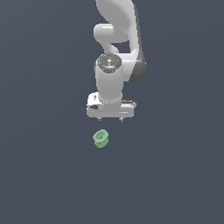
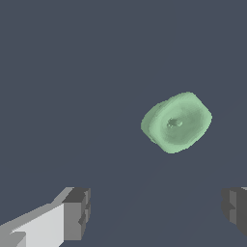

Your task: Pick up the object and move it to a goal position.

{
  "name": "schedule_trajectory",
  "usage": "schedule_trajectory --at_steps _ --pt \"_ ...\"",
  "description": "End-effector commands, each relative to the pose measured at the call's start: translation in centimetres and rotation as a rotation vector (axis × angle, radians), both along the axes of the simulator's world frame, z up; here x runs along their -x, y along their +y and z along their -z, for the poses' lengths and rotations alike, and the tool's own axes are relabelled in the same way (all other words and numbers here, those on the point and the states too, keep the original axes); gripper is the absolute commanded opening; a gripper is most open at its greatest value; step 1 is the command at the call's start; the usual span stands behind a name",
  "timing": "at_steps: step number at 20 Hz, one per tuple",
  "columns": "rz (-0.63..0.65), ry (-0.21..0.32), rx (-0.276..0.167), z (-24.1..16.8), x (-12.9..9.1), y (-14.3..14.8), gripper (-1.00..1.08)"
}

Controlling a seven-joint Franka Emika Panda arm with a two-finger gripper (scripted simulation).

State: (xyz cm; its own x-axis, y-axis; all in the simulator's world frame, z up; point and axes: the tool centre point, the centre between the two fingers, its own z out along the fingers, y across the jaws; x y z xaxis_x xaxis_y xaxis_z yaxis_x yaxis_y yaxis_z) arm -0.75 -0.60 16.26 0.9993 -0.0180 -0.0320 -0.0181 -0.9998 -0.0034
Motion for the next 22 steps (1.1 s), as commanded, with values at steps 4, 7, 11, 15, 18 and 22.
schedule_trajectory --at_steps 4,7,11,15,18,22 --pt "-0.009 -0.006 0.002 -0.4 -0.1 0.1 1.00" --pt "-0.033 -0.022 0.006 -1.3 -0.6 0.5 1.00" --pt "-0.048 -0.034 0.009 -2.0 -0.8 0.8 1.00" --pt "-0.050 -0.032 0.009 -2.0 -0.8 0.8 1.00" --pt "-0.046 -0.032 0.008 -1.9 -0.8 0.8 1.00" --pt "-0.018 -0.032 0.008 -1.7 -0.9 0.6 1.00"
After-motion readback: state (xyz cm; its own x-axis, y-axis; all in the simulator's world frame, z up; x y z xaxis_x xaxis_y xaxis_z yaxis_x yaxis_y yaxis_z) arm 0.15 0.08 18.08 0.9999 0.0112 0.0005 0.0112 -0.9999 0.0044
